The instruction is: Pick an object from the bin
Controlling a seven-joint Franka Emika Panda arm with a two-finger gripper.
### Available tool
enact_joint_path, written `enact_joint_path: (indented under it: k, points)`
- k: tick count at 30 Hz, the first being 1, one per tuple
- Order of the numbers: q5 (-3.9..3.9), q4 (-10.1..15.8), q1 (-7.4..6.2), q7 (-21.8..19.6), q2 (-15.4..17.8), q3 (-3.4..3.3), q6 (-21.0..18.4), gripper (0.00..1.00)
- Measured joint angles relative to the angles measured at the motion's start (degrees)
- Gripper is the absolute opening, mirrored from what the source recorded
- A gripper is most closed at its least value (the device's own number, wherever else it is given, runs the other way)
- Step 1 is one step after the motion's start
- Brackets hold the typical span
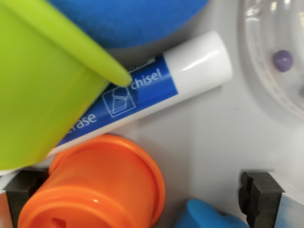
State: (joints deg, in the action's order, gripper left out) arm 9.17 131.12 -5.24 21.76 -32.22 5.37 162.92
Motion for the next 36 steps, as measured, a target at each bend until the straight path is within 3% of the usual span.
enact_joint_path:
  k: [3,11,12,36]
  points:
    - [0.00,-0.4,-0.41,0.0,-0.4,-0.35,0.4,1.00]
    - [0.00,-0.4,-0.41,0.0,-0.4,-0.35,0.4,1.00]
    - [0.00,-0.4,-0.41,0.0,-0.4,-0.35,0.4,0.00]
    - [0.00,-0.4,-0.41,0.0,-0.4,-0.35,0.4,0.00]
